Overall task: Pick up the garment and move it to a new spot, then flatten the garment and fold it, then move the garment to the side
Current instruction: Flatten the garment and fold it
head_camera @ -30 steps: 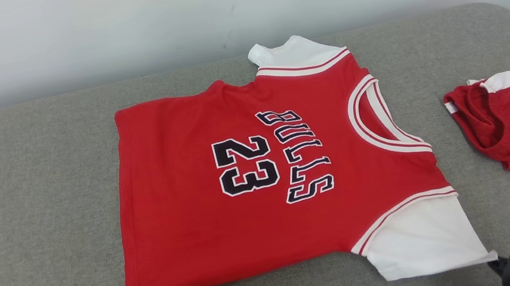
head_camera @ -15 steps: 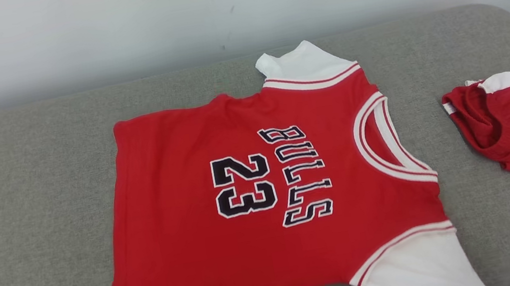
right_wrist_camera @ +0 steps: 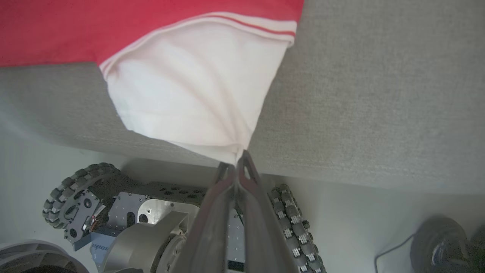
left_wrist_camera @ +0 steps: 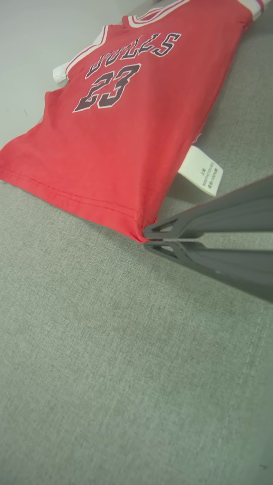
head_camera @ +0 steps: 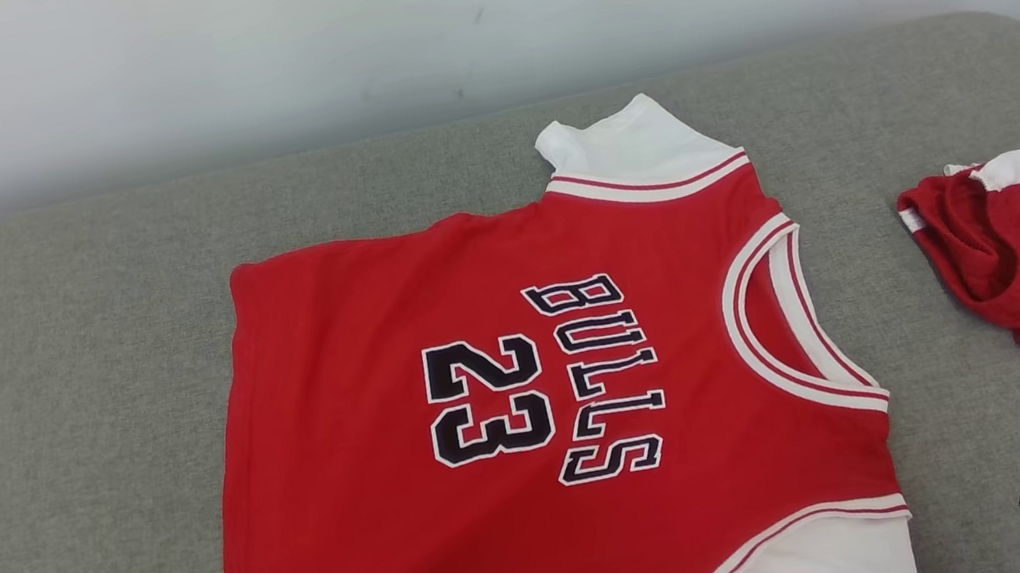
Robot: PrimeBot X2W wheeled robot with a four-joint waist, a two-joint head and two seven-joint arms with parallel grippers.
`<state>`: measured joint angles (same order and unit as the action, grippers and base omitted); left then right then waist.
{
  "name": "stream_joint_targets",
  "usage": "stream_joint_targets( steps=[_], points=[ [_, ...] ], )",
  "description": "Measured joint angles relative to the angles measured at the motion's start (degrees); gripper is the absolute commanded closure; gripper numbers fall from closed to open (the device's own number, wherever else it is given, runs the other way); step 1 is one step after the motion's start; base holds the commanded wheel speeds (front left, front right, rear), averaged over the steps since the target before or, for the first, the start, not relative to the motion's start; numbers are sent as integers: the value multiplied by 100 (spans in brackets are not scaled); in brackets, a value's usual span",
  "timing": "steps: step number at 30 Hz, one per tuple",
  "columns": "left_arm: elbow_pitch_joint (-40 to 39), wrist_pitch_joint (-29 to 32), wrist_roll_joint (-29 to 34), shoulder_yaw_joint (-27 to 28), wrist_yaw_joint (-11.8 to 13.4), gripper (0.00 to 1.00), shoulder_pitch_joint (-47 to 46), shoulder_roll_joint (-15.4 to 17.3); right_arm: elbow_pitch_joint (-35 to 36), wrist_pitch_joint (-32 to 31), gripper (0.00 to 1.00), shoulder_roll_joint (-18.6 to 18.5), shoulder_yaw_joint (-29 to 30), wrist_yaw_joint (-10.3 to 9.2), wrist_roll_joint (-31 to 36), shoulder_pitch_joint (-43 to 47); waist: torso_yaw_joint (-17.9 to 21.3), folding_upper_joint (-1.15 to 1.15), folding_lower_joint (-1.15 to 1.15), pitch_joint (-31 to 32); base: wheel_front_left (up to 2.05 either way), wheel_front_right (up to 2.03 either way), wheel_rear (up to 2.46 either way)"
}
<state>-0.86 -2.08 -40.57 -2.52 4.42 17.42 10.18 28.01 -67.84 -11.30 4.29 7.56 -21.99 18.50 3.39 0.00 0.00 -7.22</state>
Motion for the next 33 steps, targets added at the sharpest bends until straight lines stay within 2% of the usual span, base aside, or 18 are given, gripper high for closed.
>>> stream_joint_targets(
  steps=[3, 6, 16, 24, 33],
  points=[
    [0, -56, 112, -44, -125, 100, -146, 164, 97, 350, 100, -103, -15, 0, -105, -258, -20, 0, 0, -24, 0, 0, 0],
    [-7, -21, 291, -153, -143, 100, -476, 303, 55, 690, 100, -290, -4, 0, -103, -586, -31, 0, 0, -52, 0, 0, 0],
    [-23, 455, 624, -643, -185, 100, -1501, 398, -645, 1961, 100, -947, -382, 0, 34, -1889, -65, 0, 1, -164, 0, 0, 0],
    [198, 732, 939, -837, -7, 100, -2096, 481, -1439, 2740, 100, -1293, -920, 0, 242, -2746, -96, 0, 1, -285, 0, 0, 0],
    [548, 822, 1237, -958, 266, 100, -2576, 459, -2341, 3426, 100, -1472, -1281, 0, 441, -3405, -116, 0, 1, -395, 0, 0, 0]
  ],
)
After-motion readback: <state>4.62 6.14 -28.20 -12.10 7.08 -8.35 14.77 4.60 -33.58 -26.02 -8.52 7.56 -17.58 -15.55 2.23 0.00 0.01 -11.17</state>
